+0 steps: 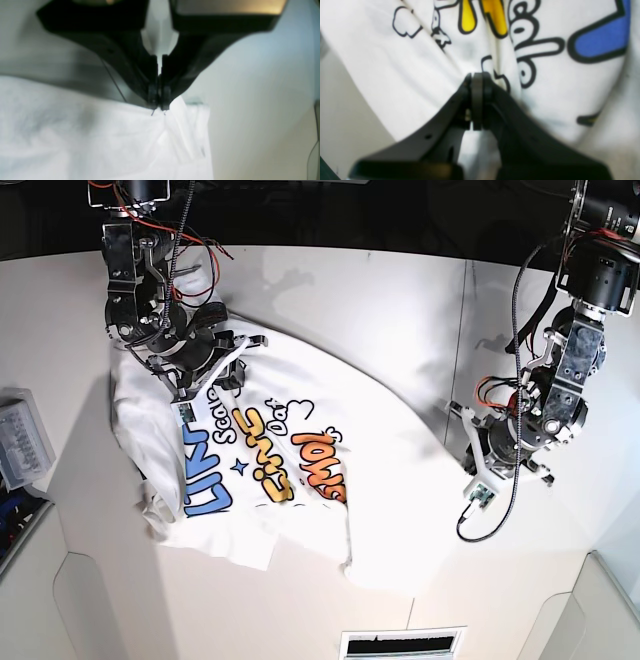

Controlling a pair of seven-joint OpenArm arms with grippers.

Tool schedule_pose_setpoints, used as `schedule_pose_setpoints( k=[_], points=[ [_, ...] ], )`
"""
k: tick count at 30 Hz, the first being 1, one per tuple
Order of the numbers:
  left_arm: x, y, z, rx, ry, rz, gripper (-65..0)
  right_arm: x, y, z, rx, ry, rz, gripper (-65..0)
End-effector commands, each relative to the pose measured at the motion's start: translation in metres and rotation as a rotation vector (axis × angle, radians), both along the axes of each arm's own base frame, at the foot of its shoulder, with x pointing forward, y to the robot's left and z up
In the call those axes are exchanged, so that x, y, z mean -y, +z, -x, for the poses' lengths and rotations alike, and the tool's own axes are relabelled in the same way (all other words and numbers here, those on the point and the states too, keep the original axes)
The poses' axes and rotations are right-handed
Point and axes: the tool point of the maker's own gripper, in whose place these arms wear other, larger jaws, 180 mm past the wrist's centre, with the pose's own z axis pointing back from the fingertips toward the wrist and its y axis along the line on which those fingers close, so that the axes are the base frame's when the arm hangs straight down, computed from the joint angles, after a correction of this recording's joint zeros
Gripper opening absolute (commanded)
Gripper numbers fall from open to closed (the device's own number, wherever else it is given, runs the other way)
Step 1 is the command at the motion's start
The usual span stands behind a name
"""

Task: Layout the t-shirt on the table in an organized manner, then fold the t-shirt properly
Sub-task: 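Pull the side edge outward with the left gripper to flatten the shirt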

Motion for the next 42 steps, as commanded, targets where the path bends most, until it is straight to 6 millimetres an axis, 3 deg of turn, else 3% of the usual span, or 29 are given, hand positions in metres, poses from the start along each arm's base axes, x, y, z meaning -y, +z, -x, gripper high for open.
schedule_pose_setpoints(
  k=[1, 15, 24, 31, 38, 42],
  points=[
    [-0.009, 0.017, -0.007, 0.045, 0.001, -0.020, -65.0, 0.007, -0.006, 0.005, -0.037, 0.002, 0.039, -65.0],
    [-0.045, -0.026, 0.076, -0.243, 0.046, -0.195, -65.0, 0.007, -0.006, 0.005, -0.037, 0.002, 0.040, -65.0],
    [-0.054, -0.035, 0.095, -0.333, 0.077, -0.235, -65.0, 0.007, -0.006, 0.005, -0.036, 0.002, 0.040, -65.0],
    [-0.063, -0.020, 0.102, -0.385, 0.098, -0.283, -65.0, 0.007, -0.005, 0.005, -0.035, 0.002, 0.039, -65.0],
    [-0.065, 0.022, 0.086, -0.284, 0.057, -0.325, -65.0, 0.007, -0.002, 0.000, -0.025, 0.002, 0.039, -65.0],
    [-0.071, 0.028, 0.086, -0.281, 0.048, -0.346, -65.0, 0.007, -0.002, -0.001, -0.023, 0.002, 0.039, -65.0]
  ],
)
